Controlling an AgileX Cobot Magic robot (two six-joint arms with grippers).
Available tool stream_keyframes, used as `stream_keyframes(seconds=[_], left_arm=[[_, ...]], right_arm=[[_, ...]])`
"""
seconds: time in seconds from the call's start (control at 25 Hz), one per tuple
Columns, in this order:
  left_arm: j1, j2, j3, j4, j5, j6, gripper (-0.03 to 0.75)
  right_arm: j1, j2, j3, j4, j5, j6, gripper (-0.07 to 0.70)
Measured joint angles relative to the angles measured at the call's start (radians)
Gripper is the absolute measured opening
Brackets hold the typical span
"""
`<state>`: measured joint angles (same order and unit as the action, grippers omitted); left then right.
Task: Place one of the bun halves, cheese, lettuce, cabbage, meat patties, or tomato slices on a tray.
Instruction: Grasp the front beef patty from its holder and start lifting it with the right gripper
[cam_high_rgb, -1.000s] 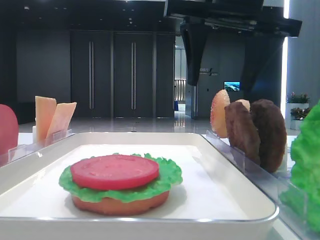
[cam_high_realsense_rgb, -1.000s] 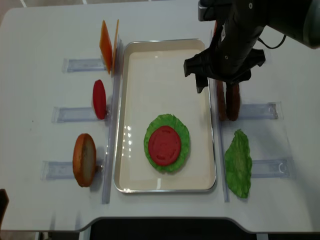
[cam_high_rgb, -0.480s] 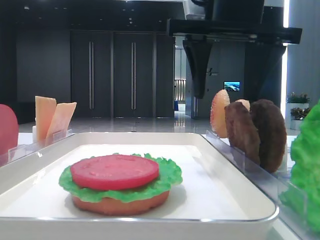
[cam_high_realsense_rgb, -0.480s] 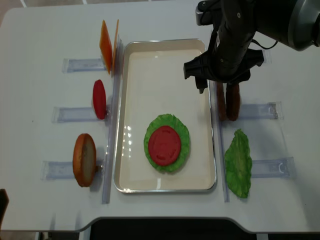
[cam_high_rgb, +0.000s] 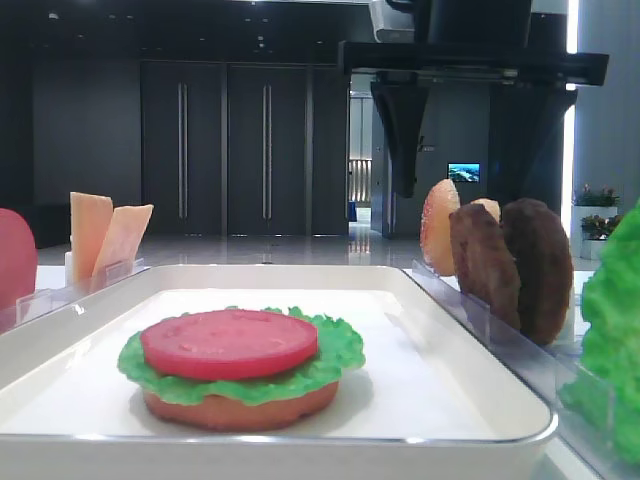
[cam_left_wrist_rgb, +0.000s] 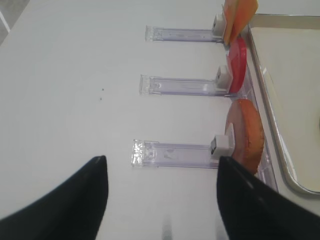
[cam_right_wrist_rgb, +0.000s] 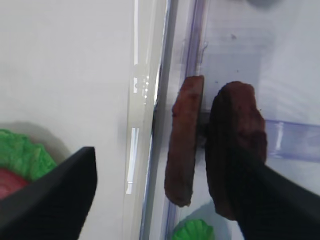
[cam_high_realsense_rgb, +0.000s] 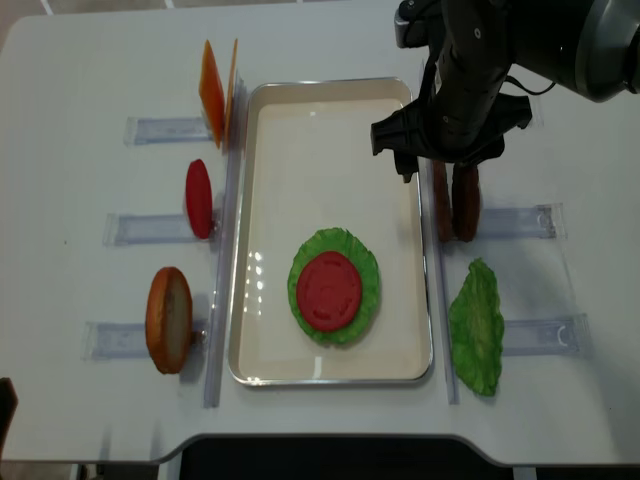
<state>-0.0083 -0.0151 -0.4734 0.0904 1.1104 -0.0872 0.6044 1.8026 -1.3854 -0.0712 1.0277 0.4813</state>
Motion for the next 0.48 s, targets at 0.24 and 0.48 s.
stream_keyframes(seconds=[0.24,0.48], left_arm=[[0.0,0.0,0.0,0.0,0.0,0.0,0.517],[0.0,0.0,0.0,0.0,0.0,0.0,0.517]], right_arm=[[0.0,0.0,0.0,0.023,0.001,-0.017,0.507],[0.0,0.0,0.0,0.038,0.002,-0.032,0.506]])
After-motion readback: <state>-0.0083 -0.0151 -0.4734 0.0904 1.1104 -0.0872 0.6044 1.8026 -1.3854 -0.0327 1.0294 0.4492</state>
